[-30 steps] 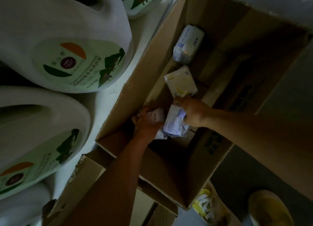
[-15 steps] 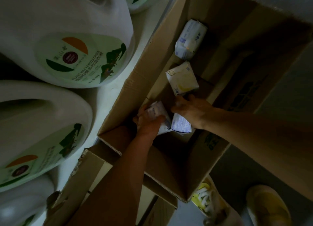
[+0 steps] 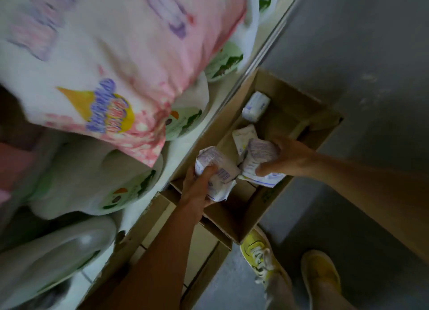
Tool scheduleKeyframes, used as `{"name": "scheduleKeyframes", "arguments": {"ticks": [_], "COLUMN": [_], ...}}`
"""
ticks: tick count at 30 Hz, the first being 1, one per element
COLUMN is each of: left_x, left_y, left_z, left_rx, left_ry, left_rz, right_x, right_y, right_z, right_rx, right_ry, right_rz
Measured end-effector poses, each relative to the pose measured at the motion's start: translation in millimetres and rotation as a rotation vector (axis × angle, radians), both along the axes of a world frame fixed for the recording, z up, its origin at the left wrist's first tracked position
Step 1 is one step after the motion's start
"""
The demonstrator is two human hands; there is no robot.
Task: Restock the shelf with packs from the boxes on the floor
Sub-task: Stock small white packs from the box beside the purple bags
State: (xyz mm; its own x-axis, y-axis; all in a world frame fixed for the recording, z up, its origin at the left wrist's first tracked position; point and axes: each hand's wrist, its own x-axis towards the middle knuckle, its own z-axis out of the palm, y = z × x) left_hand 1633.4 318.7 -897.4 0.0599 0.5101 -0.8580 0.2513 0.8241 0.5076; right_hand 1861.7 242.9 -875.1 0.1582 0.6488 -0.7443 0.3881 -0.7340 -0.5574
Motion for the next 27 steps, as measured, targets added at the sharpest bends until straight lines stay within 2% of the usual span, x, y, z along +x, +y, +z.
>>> {"name": "scheduleKeyframes", "arguments": {"ticks": [5,10,15,19,23,27], "left_x": [4,11,6,-21,-55,-87], "left_y": [-25,-55,-75,-94,-115,-132], "left_z": [86,192,297,378,443,507], "left_rx": [-0.061,-0.118,-0.098,0.01,0.136,0.215], "left_ry": [-0.161,-0.302,-0.406,-0.402,-0.385,-0.422], "left_rz": [-0.002,-0.031,0.061,0.1,0.166,0.266], "right_x": [23,22,6,-10,-48,-99], "right_y": [-30,-62,-61,-56,-49,-50], "right_z": [84,181,279,359,433,498], "right_rx": [0.032,-0.014,0.039,0.233,0.489,0.582], "right_ry": [0.202,0.385,0.543,0.458,0.198,0.202], "right_rz": [-0.238,-0.32,-0.357,-0.282,-0.24,-0.052]}}
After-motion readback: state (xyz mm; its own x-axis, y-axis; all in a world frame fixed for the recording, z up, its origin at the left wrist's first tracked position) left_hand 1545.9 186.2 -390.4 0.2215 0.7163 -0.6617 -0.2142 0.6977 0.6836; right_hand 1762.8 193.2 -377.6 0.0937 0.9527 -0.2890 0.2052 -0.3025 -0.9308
